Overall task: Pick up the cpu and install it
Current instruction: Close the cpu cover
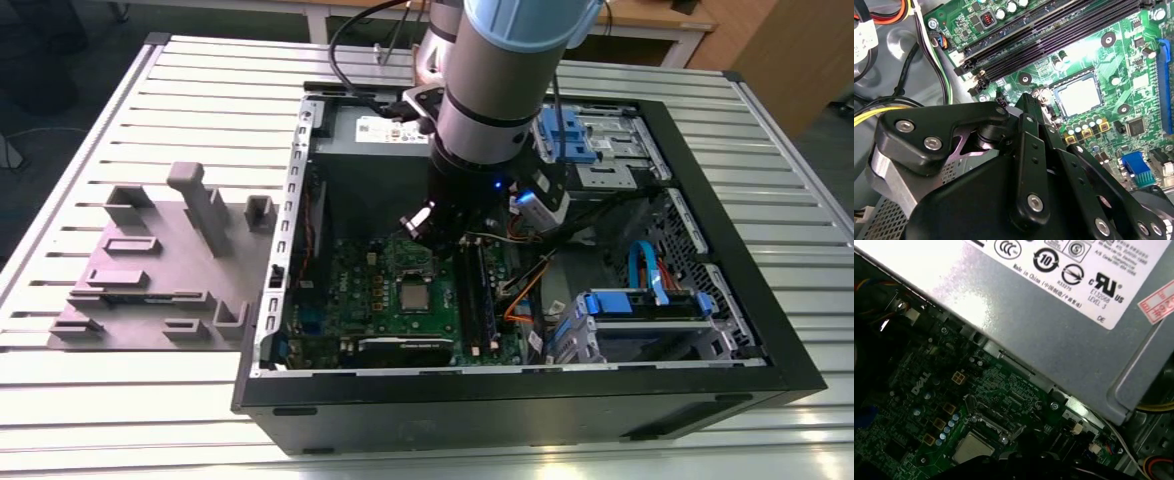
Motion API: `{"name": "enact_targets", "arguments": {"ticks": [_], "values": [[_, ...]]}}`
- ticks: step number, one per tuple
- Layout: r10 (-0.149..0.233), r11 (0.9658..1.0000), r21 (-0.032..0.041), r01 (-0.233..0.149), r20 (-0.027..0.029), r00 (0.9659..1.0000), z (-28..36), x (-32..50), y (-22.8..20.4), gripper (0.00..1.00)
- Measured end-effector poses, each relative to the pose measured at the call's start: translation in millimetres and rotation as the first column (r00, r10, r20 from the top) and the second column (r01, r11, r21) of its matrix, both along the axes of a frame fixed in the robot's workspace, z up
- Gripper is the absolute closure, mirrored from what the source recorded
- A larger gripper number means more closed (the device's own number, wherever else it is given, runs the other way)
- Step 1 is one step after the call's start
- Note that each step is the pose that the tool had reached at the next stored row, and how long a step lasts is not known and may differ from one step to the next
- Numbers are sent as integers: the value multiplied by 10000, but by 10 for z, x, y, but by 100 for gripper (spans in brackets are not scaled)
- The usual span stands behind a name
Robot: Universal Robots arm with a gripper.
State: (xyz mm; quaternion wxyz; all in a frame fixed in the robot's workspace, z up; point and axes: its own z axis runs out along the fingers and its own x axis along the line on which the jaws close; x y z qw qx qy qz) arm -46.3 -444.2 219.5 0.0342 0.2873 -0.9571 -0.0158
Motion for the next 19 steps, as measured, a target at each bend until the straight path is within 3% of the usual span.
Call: {"name": "enact_targets", "arguments": {"ticks": [4, 10, 15, 19], "values": [[37, 10000, 0, -37, 0, 10000, 0, 0, 0, 90], [772, 9970, 0, -772, 0, 9970, 0, 0, 0, 90], [822, 9966, -1, -822, 0, 9966, 0, 0, 0, 90], [1233, 9924, 0, -1233, 0, 9924, 0, 2, 0, 90]]}}
